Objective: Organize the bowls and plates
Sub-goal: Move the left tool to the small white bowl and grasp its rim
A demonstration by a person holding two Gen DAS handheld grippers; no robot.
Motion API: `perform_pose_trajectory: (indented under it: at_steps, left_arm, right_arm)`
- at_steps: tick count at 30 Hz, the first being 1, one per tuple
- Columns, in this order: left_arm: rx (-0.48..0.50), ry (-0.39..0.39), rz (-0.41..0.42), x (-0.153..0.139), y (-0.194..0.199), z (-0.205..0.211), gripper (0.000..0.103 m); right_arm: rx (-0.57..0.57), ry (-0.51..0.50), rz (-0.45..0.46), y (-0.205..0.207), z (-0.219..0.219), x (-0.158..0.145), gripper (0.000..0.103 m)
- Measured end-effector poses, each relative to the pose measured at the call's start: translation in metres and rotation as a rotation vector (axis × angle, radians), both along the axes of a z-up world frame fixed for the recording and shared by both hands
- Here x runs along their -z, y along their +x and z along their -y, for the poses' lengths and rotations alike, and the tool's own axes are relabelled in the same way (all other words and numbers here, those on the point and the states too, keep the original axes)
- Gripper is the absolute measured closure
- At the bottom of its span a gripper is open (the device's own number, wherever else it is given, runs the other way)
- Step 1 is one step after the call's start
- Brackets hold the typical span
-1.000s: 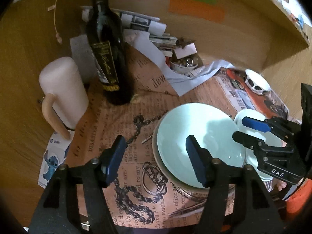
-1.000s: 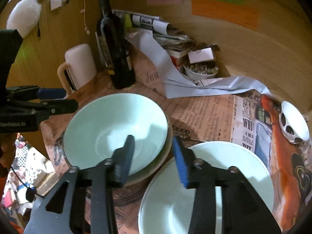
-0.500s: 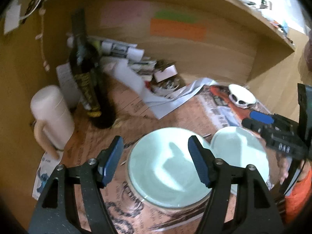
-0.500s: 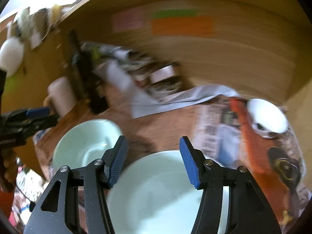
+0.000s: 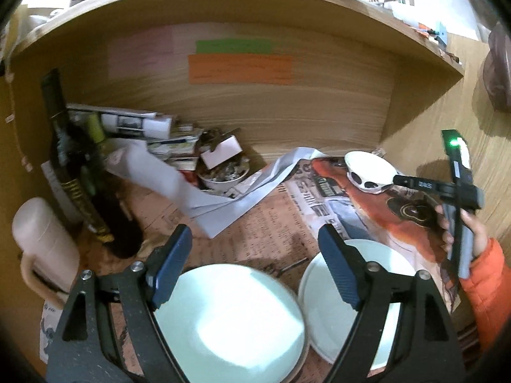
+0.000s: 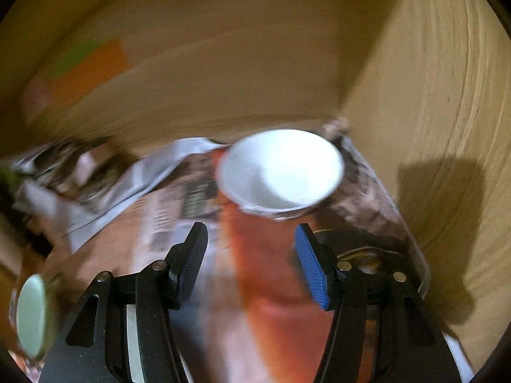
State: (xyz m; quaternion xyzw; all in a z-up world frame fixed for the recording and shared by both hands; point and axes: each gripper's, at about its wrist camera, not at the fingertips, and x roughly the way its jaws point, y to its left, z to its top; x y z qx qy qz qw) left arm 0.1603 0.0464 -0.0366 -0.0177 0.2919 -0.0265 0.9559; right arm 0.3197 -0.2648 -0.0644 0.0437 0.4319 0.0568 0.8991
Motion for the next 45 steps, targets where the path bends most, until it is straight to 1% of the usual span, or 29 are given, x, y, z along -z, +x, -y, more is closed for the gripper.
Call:
perform_pose_trajectory:
  at_steps: [5, 11, 13, 16, 18, 19, 21, 23, 28, 32, 35, 37, 38, 40, 41, 44, 45]
  left_arm:
    - [0.023, 0.013, -0.009, 0.001, 0.014, 0.009, 0.021]
    - [0.035, 0.025, -0.032, 0.006, 0.031, 0.012, 0.021]
    - [0.035, 0.027, -0.043, 0.008, 0.036, 0.012, 0.021]
    - [0.032, 0.031, -0.057, 0.011, 0.045, 0.011, 0.021]
    - [0.029, 0.041, -0.071, 0.013, 0.052, 0.012, 0.021]
    - [0.029, 0.046, -0.079, 0.014, 0.055, 0.013, 0.021]
    - [0.035, 0.052, -0.101, 0.015, 0.063, 0.017, 0.021]
    - [0.046, 0.051, -0.125, 0.017, 0.072, 0.021, 0.021]
    - [0.066, 0.028, -0.193, 0.021, 0.102, 0.033, 0.021]
    - [0.058, 0.022, -0.238, 0.026, 0.124, 0.041, 0.021]
    - [0.049, 0.006, -0.295, 0.036, 0.146, 0.043, 0.021]
    - [0.046, -0.005, -0.33, 0.043, 0.156, 0.043, 0.021]
    - [0.039, -0.014, -0.352, 0.047, 0.162, 0.043, 0.021]
    - [0.026, -0.041, -0.396, 0.056, 0.173, 0.04, 0.022]
    - [0.021, -0.051, -0.416, 0.06, 0.178, 0.04, 0.023]
    - [0.015, -0.046, -0.452, 0.07, 0.189, 0.041, 0.035]
    - [0.018, -0.042, -0.459, 0.072, 0.192, 0.042, 0.038]
  right_arm:
    - [0.113, 0.025, -0.063, 0.034, 0.023, 0.023, 0.049]
    - [0.169, 0.06, -0.114, 0.062, 0.031, 0.042, 0.05]
    - [0.174, 0.065, -0.13, 0.069, 0.031, 0.048, 0.058]
    - [0.167, 0.038, -0.149, 0.074, 0.027, 0.056, 0.06]
    - [0.166, 0.034, -0.147, 0.073, 0.027, 0.057, 0.065]
    - [0.162, 0.04, -0.146, 0.072, 0.027, 0.057, 0.069]
    - [0.134, 0.077, -0.16, 0.07, 0.029, 0.056, 0.075]
    - [0.093, 0.109, -0.175, 0.066, 0.027, 0.057, 0.077]
    - [-0.043, 0.086, -0.192, 0.046, 0.0, 0.054, 0.078]
    - [-0.191, 0.106, -0.22, 0.026, -0.028, 0.051, 0.078]
    - [-0.283, 0.118, -0.232, 0.015, -0.043, 0.051, 0.078]
    - [-0.341, 0.108, -0.234, 0.009, -0.056, 0.05, 0.078]
    - [-0.353, 0.102, -0.231, 0.014, -0.057, 0.053, 0.078]
    - [-0.371, 0.076, -0.217, 0.008, -0.058, 0.053, 0.076]
    - [-0.37, 0.071, -0.21, 0.009, -0.057, 0.051, 0.075]
    - [-0.352, 0.074, -0.178, 0.009, -0.058, 0.049, 0.075]
    - [-0.351, 0.082, -0.172, 0.009, -0.056, 0.048, 0.075]
